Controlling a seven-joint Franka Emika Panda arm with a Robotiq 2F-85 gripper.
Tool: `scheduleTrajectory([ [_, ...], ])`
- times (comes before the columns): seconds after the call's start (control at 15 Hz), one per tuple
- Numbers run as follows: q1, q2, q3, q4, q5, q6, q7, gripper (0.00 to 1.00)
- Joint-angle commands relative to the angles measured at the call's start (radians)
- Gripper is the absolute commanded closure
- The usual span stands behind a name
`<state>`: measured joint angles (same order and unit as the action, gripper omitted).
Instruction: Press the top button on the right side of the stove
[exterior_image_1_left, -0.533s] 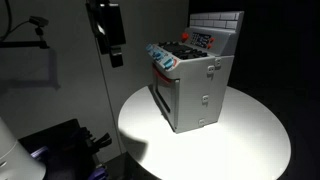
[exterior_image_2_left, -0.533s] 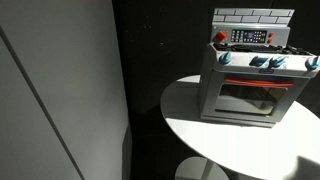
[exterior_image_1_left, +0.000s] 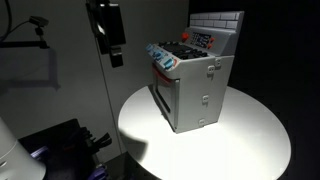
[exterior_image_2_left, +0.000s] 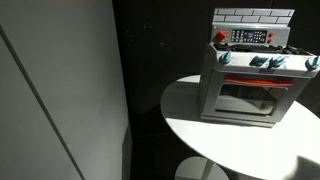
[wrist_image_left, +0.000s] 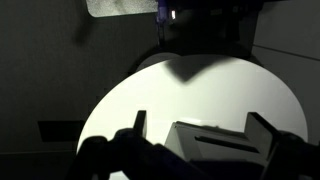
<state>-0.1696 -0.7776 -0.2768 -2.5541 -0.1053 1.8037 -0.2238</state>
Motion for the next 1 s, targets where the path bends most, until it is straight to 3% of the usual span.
scheduleTrajectory([
  [0.0,-0.001,0.017,0.011,0.014,0.004,0.018,0.007,0.00],
  [0.4,0.011,0.078,0.031,0.054,0.031,0.091,0.038,0.00],
  [0.93,0.025,0.194,0.111,0.109,0.073,0.230,0.167,0.00],
])
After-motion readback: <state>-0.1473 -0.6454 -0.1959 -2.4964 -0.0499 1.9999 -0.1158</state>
